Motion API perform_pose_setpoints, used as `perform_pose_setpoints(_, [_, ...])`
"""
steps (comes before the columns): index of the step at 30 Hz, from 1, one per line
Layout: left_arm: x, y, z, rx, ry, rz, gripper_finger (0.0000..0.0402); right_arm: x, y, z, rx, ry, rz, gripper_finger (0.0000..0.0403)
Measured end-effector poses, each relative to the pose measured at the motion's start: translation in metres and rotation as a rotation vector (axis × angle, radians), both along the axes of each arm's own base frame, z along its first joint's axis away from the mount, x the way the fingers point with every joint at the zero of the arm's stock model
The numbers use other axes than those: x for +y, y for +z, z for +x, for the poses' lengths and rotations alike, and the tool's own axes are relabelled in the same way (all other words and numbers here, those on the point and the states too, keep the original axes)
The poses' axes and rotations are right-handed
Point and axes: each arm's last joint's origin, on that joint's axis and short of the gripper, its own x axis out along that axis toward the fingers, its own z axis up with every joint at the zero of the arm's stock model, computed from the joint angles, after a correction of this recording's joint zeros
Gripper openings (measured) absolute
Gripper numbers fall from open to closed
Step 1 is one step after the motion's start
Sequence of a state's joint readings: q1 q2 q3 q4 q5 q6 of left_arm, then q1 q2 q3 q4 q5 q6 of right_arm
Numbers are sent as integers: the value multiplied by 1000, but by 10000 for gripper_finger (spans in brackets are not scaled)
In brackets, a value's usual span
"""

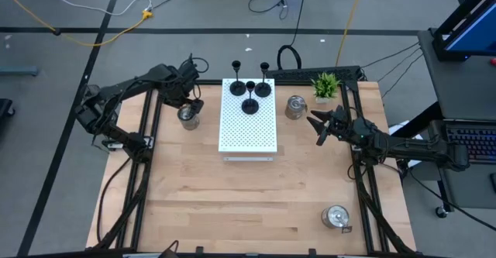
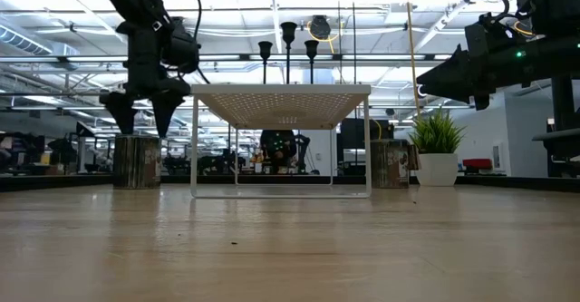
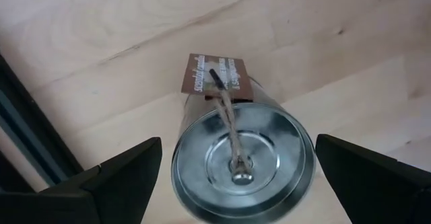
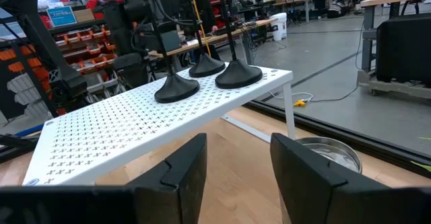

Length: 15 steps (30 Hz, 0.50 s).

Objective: Pick & Place candle stick holders
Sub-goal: Put the top left brown scented candle on the shelf

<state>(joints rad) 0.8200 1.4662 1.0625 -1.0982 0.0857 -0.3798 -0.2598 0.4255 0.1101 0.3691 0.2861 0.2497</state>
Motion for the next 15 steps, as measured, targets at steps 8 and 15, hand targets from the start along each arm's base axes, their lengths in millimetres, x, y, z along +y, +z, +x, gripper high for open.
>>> perform_pose_setpoints(8, [-5,-14,-5,29,32,-34,400,0,0,0,-12,-1,20,155])
perform_pose_setpoints(15, [-6,-22,-5,9,37,-38,400,0,0,0,-13,-1,22,155])
